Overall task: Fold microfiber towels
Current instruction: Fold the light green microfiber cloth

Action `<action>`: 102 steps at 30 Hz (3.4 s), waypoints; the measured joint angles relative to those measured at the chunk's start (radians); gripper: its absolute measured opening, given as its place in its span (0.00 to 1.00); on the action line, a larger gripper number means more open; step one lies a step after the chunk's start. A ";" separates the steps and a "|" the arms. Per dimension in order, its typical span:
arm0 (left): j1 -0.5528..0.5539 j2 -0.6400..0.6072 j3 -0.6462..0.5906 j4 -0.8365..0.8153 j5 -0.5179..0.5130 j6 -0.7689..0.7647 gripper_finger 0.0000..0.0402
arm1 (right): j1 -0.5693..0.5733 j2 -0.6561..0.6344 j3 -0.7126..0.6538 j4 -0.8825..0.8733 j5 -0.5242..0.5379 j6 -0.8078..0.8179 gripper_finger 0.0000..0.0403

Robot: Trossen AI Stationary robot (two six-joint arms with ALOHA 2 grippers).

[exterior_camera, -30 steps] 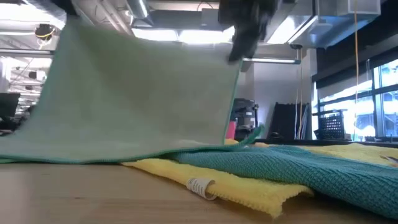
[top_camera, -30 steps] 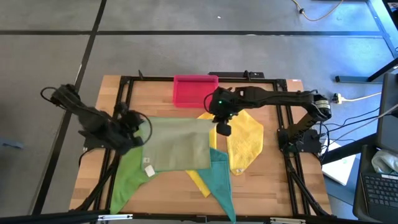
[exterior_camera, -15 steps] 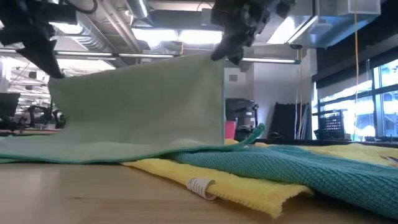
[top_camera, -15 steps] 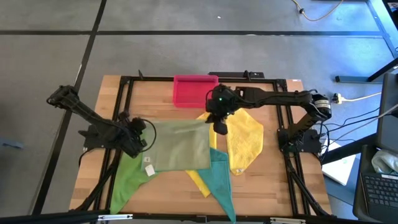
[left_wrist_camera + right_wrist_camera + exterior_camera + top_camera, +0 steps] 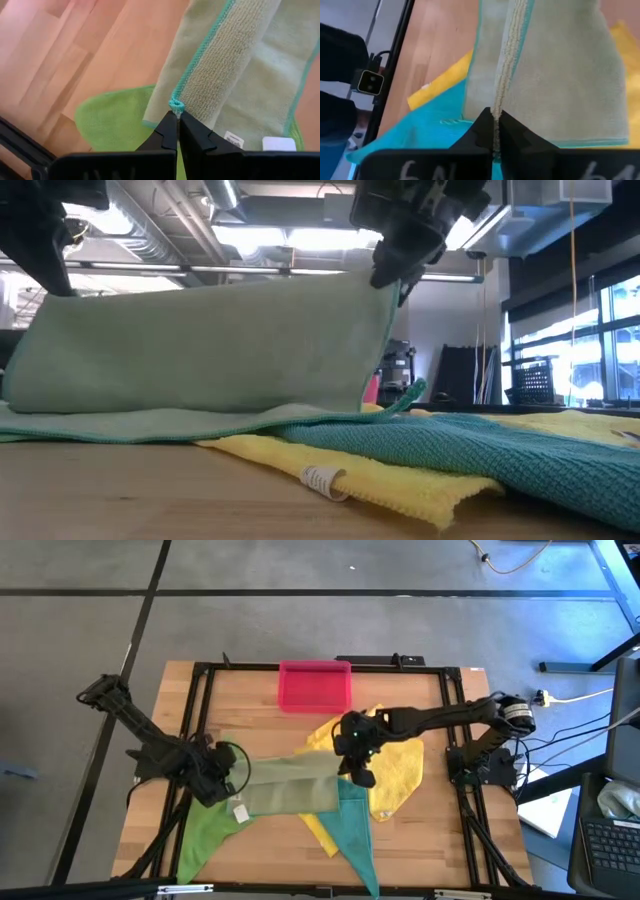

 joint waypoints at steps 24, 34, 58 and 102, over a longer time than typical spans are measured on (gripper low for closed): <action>0.323 -0.020 -0.014 -0.248 -0.301 0.084 0.00 | -0.123 0.003 0.025 0.079 0.521 0.044 0.03; 0.461 -0.052 -0.014 -0.218 -0.346 0.108 0.00 | -0.204 0.003 0.038 0.055 0.533 0.007 0.07; 0.394 -0.052 -0.130 0.056 -0.012 0.174 0.00 | -0.094 0.080 0.036 0.009 0.248 0.136 0.02; -0.078 0.081 -0.129 0.268 0.180 -0.353 0.00 | 0.096 0.173 0.036 -0.019 0.052 0.140 0.12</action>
